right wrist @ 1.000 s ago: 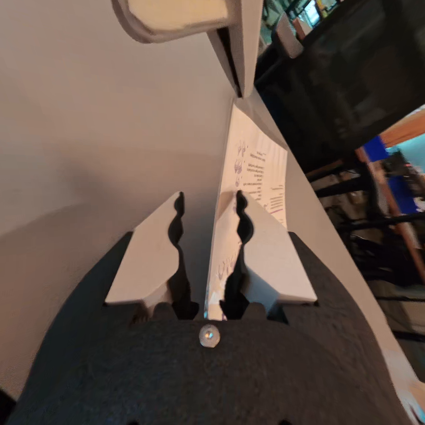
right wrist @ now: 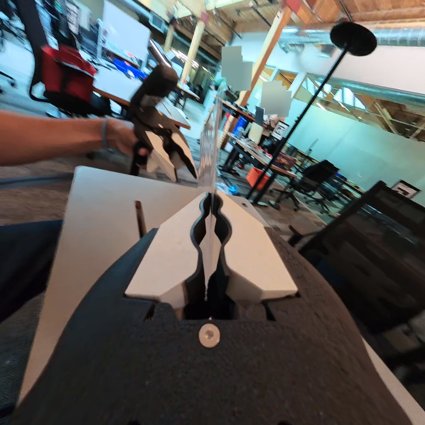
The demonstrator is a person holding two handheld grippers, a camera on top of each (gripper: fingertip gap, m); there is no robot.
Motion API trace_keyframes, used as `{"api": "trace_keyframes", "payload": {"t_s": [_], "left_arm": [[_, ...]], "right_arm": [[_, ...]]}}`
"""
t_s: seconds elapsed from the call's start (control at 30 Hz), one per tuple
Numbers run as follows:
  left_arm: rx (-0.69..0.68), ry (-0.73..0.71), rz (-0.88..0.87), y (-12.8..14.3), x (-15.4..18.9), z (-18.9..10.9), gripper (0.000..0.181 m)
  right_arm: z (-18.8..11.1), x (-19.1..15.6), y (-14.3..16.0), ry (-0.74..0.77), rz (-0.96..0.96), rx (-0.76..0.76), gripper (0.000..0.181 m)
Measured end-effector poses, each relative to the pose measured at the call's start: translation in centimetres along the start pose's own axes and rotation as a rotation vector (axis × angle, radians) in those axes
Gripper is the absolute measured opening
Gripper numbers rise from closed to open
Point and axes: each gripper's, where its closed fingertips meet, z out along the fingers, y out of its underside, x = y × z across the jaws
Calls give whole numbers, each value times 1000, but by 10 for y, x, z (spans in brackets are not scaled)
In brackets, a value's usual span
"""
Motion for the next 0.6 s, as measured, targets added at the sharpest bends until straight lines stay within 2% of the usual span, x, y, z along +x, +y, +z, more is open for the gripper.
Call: {"api": "trace_keyframes", "payload": {"t_s": [0.13,0.17,0.2,0.23,0.33,0.5,0.6], "left_arm": [[144,140,-35,-14,29,-1,44],[172,164,-29,-16,35,-4,32],[198,193,-13,-18,42,-8,12],[211,213,8,-18,48,-12,3],[193,207,76,-13,61,-17,0],[118,141,240,1,87,-25,0],[108,75,332,5,101,-32,0]], "right_arm": [[1,-20,-3,-89,48,48,0],[2,-23,-1,-103,53,44,0],[1,-25,2,-109,52,37,0],[0,-27,3,-110,49,36,0],[-4,-37,12,-125,34,-14,0],[-15,-59,29,-68,-56,-133,0],[-24,-78,38,19,-173,-177,0]]}}
